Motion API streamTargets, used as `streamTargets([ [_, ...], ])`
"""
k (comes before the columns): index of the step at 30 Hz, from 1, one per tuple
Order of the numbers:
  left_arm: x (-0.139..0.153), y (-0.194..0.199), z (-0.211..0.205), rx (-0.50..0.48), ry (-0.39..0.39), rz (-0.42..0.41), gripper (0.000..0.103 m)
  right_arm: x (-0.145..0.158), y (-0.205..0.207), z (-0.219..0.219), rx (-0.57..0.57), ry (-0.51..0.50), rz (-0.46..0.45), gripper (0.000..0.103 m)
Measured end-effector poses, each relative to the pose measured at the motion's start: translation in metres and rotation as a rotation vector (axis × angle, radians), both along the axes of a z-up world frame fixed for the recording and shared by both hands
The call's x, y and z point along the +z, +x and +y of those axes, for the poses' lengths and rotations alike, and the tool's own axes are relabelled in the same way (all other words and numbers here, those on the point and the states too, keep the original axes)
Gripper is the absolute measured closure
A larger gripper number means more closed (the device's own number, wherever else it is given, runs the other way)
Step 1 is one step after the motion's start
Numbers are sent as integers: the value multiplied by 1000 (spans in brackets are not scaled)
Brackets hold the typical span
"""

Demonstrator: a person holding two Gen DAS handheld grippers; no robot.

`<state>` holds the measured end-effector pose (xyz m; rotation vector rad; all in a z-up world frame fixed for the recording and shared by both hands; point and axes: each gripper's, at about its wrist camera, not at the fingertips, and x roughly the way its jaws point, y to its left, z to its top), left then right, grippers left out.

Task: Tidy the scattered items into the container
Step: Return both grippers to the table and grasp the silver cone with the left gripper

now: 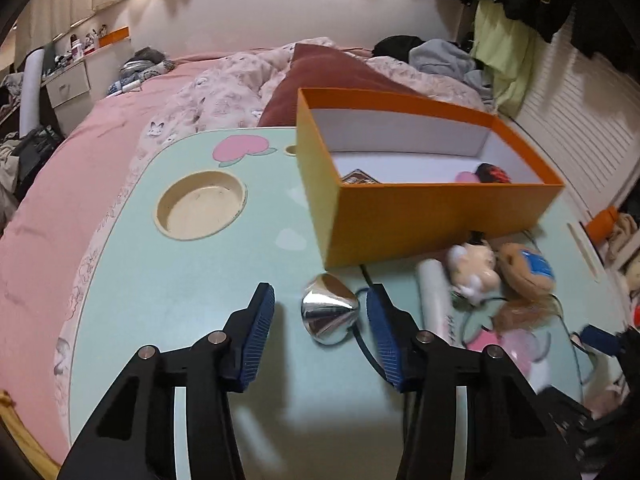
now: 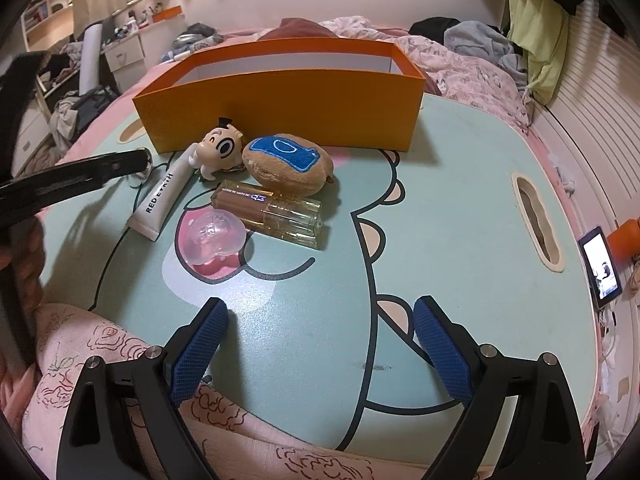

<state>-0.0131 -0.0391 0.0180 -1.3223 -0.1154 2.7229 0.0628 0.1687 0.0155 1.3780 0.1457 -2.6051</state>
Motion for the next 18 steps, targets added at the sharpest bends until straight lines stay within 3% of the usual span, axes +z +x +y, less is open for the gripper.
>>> streamTargets([
  [1,-1,-1,0,-6,8,1,58,0,0,0,0,0,0,9],
  [2,-1,-1,2,-12,4,4,69,0,0,0,0,0,0,9],
  [9,14,24,3,-28,-4,100,69,-1,1,0,-1,-1,1,9],
  [15,22,67,14,-77,-2,110,69,3,0,5,-9,-45,7,10],
  [18,20,85,18,-65,9,129,69,9,-3,13,-20,-101,17,20],
])
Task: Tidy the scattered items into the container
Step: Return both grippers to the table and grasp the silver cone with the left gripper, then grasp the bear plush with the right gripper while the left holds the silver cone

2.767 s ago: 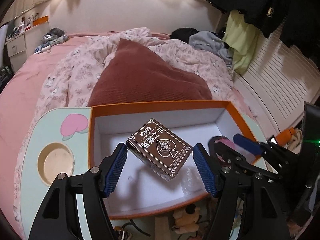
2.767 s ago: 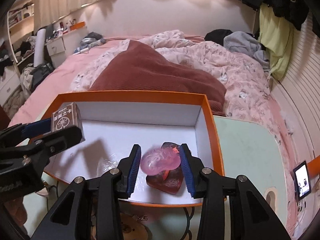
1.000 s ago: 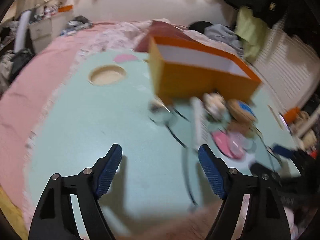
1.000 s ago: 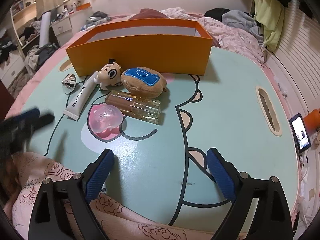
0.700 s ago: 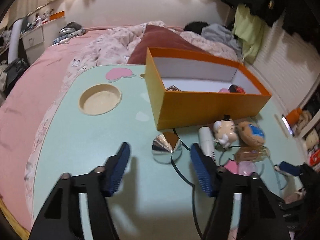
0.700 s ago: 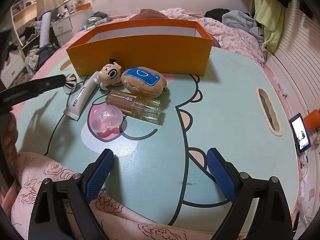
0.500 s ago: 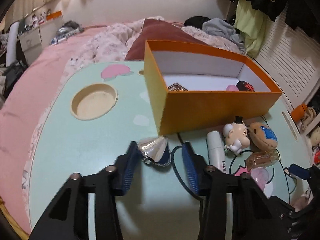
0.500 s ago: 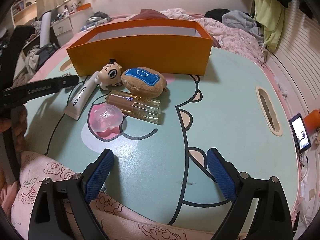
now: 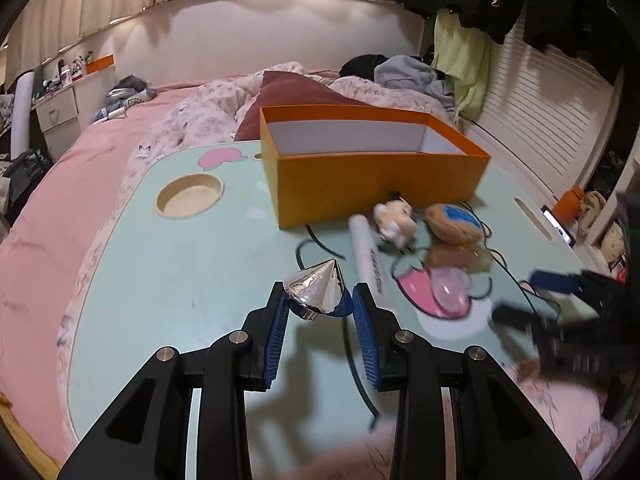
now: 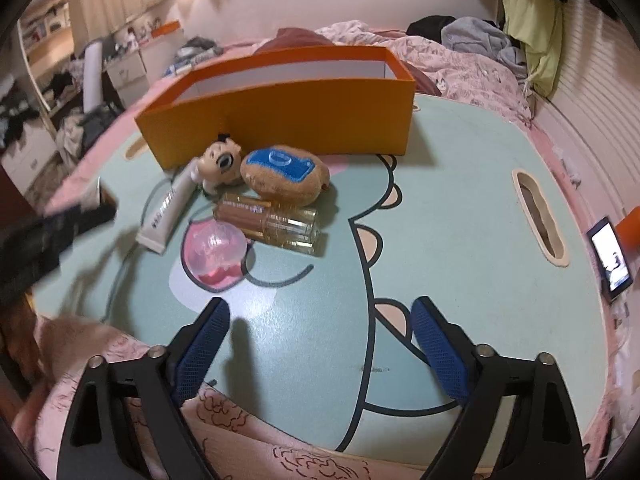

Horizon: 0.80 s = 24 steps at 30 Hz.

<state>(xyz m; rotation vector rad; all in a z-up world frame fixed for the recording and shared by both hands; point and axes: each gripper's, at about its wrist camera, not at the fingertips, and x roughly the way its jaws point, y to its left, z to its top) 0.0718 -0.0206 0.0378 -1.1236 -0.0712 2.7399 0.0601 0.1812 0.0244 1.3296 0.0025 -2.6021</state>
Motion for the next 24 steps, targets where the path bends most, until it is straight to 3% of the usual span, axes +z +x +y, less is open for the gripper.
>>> streamTargets([
  [5,1,8,8,-3,-23,29,69,25,-19,-3,-21,2,105,22],
  [8,1,11,10,-10,-23,31,69,33,-38,-15,16,18,116,22],
  [14,0,11,7,-3,-10,24,69,20,-80,-43,51,43,24,22],
  [16,0,11,8,-4,-10,24,69,12,-90,-47,46,54,-6,31],
  [18,0,11,8,-5,-11,25,69,5,-97,-49,46,58,-42,51],
  [21,0,11,8,-5,-13,26,69,6,-97,-46,35,34,-42,53],
  [24,1,11,8,-5,-8,27,69,18,-85,-38,13,20,14,54],
])
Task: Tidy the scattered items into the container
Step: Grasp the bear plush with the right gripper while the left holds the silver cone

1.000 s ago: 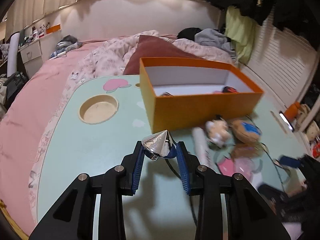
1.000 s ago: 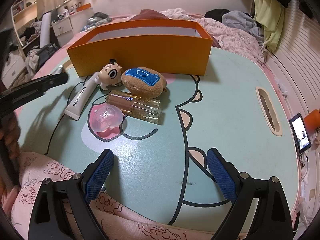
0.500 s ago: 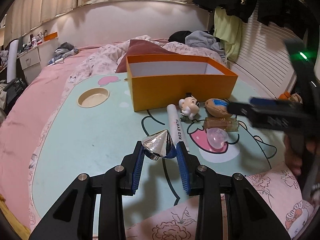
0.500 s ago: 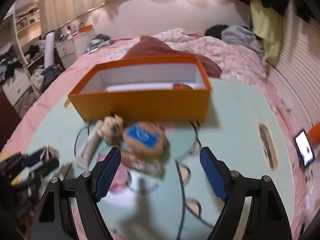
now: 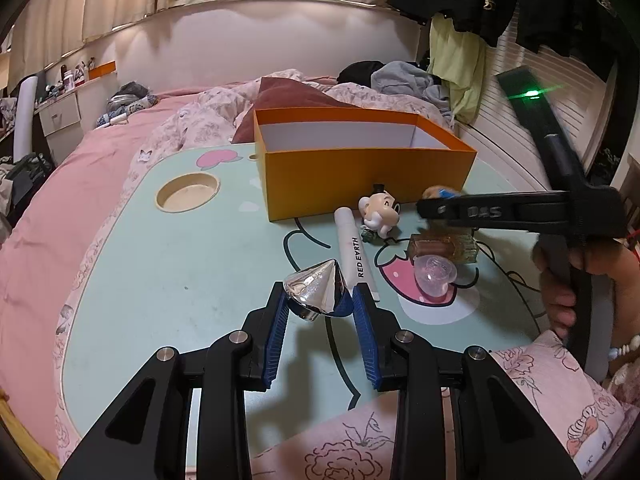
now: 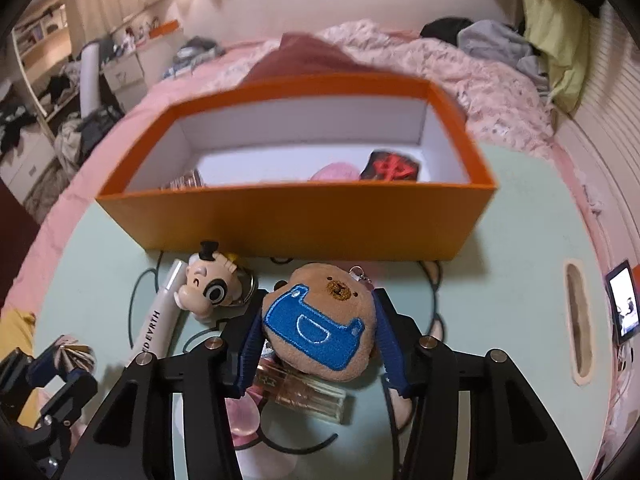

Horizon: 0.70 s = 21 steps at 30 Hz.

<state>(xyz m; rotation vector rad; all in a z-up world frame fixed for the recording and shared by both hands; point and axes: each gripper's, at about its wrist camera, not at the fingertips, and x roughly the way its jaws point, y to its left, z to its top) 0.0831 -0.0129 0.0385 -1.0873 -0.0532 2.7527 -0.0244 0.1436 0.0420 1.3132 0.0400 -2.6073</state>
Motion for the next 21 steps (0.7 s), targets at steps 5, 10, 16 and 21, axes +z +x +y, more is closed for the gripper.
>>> streamTargets([
  [5,8,3,0,-10,25,7,69,23,42,11,8,-25,80,53],
  [10,12,10,13,-43,12,16,69,18,89,14,38,-15,97,53],
  [16,5,13,31,-71,-62,18,69,-4,99,8,49,55,65,53],
  [21,4,13,30,-72,-60,12,69,-5,99,10,45,53,64,53],
])
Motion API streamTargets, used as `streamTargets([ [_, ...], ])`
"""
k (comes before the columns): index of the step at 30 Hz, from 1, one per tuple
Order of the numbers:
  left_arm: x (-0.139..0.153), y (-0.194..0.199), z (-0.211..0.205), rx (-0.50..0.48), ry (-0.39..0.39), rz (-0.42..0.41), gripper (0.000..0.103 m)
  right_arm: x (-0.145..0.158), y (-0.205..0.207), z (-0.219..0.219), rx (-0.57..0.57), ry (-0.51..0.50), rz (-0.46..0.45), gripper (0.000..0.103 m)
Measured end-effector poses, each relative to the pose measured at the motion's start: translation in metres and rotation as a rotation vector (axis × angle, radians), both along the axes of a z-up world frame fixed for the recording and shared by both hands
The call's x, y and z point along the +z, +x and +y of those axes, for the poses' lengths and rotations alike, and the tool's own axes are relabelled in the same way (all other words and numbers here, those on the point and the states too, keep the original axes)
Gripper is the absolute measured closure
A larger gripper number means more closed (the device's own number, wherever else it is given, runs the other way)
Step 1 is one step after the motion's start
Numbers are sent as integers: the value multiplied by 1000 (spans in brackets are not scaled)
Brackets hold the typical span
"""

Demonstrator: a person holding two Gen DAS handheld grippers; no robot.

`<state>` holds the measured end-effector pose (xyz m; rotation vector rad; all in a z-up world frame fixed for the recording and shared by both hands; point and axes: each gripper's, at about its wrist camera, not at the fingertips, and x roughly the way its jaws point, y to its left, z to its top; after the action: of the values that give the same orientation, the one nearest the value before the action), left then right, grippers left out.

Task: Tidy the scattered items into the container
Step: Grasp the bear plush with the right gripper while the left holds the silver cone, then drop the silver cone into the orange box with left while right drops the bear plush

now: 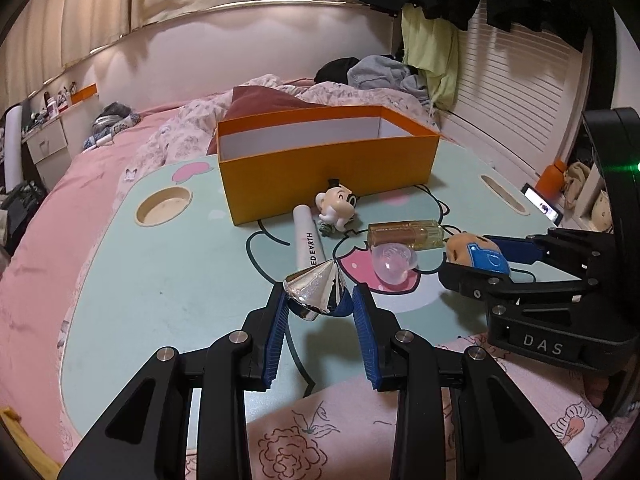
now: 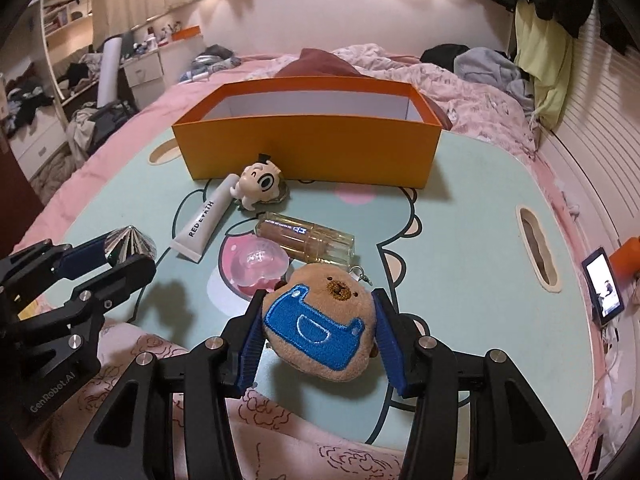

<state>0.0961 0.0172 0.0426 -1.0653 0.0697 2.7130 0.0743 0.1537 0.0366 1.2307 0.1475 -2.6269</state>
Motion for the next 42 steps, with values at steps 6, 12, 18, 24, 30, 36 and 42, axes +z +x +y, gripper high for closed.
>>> streamTargets([
  [6,-2,-1,0,0,2,-7,69,-1,1,-1,2,4,1,53],
  [12,-3,-2,1,-2,-1,-15,69,1,1,-1,3,6,3,53],
  [18,1,-8,1,-16,3,-27,69,5,0,-3,13,7,12,53],
  [24,32,-44,-13,-26,108,-63,69,25,-18,1,9,-50,38,53],
  [30,75,-112,-13,4,105,-42,69,65,-75,7,-50,-72,137,53],
  [36,68,-177,-1,52,88,-54,69,74,-145,3,-88,-10,197,52],
  [42,36,-204,5,86,59,-115,69,50,-191,2,-85,16,124,52],
])
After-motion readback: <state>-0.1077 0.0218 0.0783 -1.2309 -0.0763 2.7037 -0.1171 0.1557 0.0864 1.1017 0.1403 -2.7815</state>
